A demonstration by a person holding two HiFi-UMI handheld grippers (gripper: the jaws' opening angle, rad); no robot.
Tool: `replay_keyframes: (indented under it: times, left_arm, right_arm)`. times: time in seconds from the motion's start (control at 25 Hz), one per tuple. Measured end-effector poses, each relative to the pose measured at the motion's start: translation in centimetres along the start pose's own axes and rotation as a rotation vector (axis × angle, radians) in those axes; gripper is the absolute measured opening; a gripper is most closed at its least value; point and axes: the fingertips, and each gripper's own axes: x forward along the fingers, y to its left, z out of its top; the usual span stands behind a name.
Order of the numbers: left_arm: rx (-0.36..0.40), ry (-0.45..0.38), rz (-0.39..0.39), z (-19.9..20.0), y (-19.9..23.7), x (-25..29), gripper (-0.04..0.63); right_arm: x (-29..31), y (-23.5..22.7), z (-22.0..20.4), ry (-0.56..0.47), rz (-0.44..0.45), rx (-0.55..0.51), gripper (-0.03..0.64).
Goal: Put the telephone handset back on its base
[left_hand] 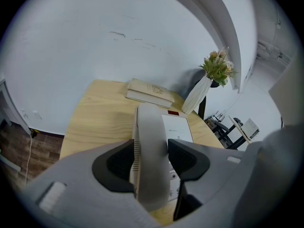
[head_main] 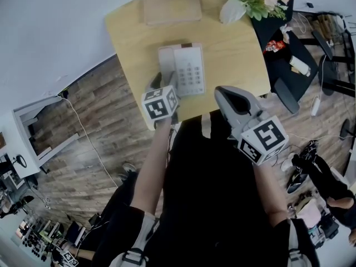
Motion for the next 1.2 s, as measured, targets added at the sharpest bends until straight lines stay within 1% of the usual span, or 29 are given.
replay_keyframes:
  times: [0.16,0.56,0.8,1.2]
  left_arm:
    - [0.003,-0.004,-0.006,0.0,-0.2,-0.4,0.227]
    - [0.037,-0.031,-0.005,-0.2,-0.9,-2.4,0.224]
    - [0.054,-0.062,0.01,-0.3,-2.1,-4.3,0.195]
    - [0.049,-0.121,0.058,0.2,-5.3,-8.3,0.158]
  right_arm:
    - [-0.3,0.1,0.1,-0.009,-0.002,-0.003,0.0]
    - [-1.4,1.2,0.0,-0.045,0.005,-0.015,0.0]
    - [-2.7,1.3,0.5,-0.071,0.038,-0.035,0.0]
    - [-5.5,0.8,1.7,-0.089,0.108,-0.08,0.0]
